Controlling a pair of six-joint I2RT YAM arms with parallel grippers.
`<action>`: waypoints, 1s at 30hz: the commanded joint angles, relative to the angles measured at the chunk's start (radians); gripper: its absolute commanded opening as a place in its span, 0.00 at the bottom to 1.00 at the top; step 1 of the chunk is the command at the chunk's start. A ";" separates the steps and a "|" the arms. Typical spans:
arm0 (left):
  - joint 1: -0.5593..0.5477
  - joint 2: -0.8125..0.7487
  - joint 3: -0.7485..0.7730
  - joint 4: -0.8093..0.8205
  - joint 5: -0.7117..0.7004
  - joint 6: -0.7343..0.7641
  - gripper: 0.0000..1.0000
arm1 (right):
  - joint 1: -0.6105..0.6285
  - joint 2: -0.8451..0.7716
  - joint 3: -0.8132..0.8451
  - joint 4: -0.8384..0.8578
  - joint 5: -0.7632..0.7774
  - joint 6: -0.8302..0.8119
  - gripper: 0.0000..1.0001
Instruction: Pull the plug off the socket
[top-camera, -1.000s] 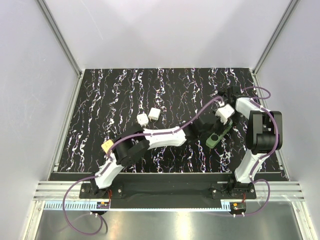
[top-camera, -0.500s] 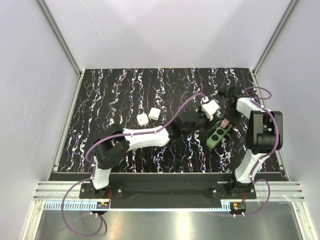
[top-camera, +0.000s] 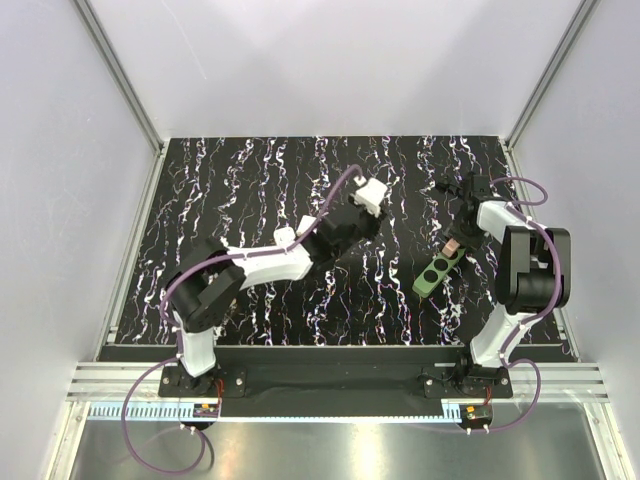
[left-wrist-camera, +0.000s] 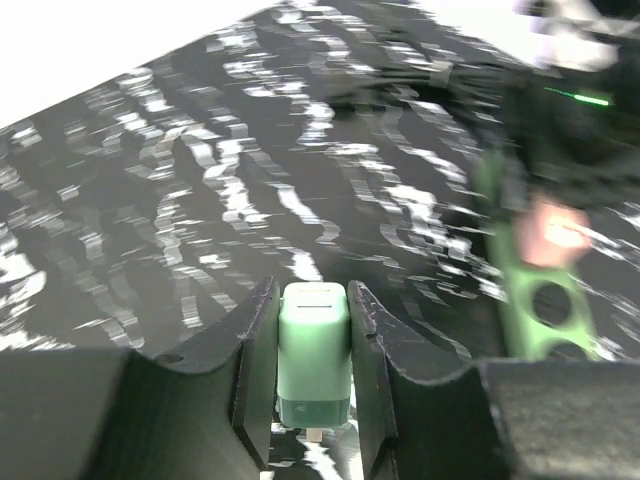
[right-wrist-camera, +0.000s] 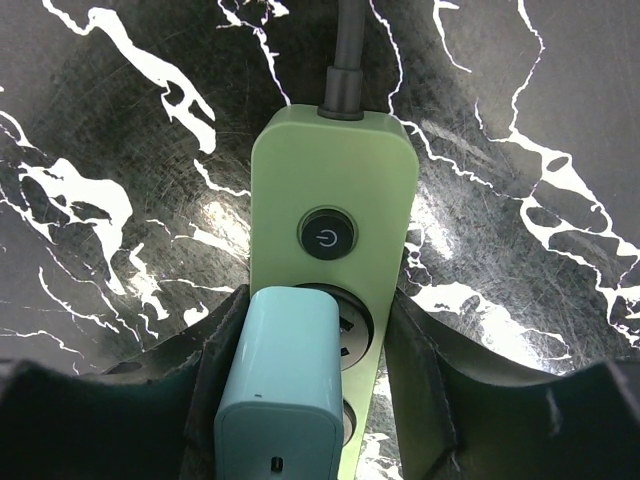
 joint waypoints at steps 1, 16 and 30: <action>0.059 -0.010 0.023 -0.003 -0.092 -0.085 0.00 | -0.011 -0.064 -0.013 0.069 0.029 -0.040 0.50; 0.251 0.050 0.071 -0.295 -0.023 -0.378 0.00 | -0.011 -0.123 -0.034 0.103 -0.027 -0.044 0.91; 0.260 0.046 0.054 -0.461 0.025 -0.341 0.00 | -0.009 -0.190 -0.053 0.106 -0.055 -0.046 1.00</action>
